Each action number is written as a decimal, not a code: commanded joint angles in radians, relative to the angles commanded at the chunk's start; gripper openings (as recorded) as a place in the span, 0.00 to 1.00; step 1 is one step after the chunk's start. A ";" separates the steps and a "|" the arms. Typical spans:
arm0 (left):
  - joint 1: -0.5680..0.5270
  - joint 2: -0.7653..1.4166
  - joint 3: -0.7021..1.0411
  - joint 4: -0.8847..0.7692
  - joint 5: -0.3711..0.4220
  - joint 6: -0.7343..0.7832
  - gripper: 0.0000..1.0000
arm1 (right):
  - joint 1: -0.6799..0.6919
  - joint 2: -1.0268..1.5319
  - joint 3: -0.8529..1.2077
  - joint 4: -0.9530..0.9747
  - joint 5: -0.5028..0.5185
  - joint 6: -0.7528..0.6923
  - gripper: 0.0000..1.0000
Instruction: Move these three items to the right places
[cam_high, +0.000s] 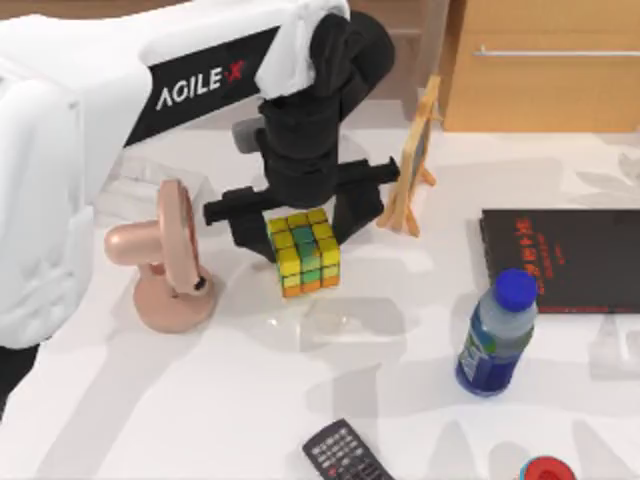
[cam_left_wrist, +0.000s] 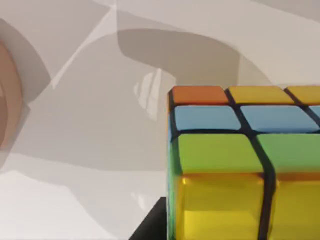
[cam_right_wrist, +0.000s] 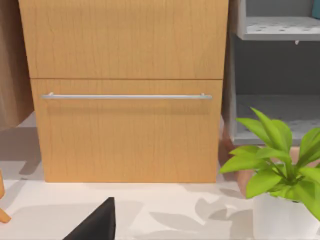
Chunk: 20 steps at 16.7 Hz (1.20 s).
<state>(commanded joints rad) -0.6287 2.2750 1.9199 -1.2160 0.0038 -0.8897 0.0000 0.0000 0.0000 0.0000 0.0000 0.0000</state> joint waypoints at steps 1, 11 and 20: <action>0.000 0.000 0.003 -0.003 0.000 0.000 0.00 | 0.000 0.000 0.000 0.000 0.000 0.000 1.00; 0.074 -0.175 -0.008 0.091 0.024 0.178 0.00 | 0.000 0.000 0.000 0.000 0.000 0.000 1.00; 0.460 -0.654 -0.187 0.796 0.075 0.629 0.00 | 0.000 0.000 0.000 0.000 0.000 0.000 1.00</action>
<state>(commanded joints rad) -0.1682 1.6208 1.7333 -0.4197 0.0788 -0.2608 0.0000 0.0000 0.0000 0.0000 0.0000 0.0000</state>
